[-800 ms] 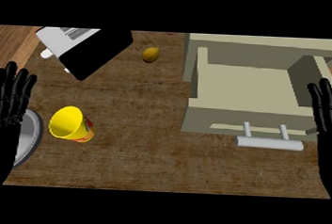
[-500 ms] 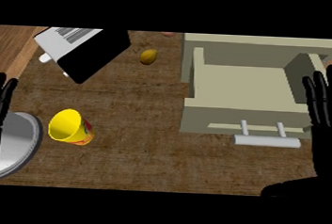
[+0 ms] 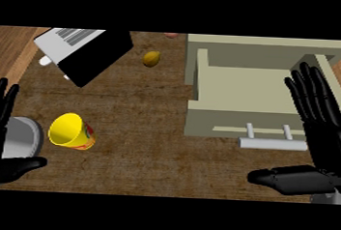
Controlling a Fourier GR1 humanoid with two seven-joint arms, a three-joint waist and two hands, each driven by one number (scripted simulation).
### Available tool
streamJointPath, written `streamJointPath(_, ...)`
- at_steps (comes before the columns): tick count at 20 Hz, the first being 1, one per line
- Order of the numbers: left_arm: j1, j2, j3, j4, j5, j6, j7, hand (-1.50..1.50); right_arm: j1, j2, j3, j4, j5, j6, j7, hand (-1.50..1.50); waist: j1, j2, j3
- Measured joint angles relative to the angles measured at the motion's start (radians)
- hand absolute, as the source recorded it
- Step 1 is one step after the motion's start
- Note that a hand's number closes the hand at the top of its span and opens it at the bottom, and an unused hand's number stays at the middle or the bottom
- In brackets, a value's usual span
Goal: Pick up the cup, place it into the drawer and close the drawer
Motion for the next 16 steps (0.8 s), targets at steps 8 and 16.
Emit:
streamJointPath(8,-0.026,0.014,0.035,0.233,-0.045,-0.034,-0.096,-1.50,-0.039,0.003,-0.023,0.080,0.001,0.022,-0.055,-1.50,-0.003,0.000,0.000)
streamJointPath(16,-0.036,0.031,0.073,0.477,-0.095,-0.065,-0.239,-1.50,-0.090,-0.021,-0.067,0.103,-0.019,0.041,-0.047,-1.50,-0.004,0.000,0.000)
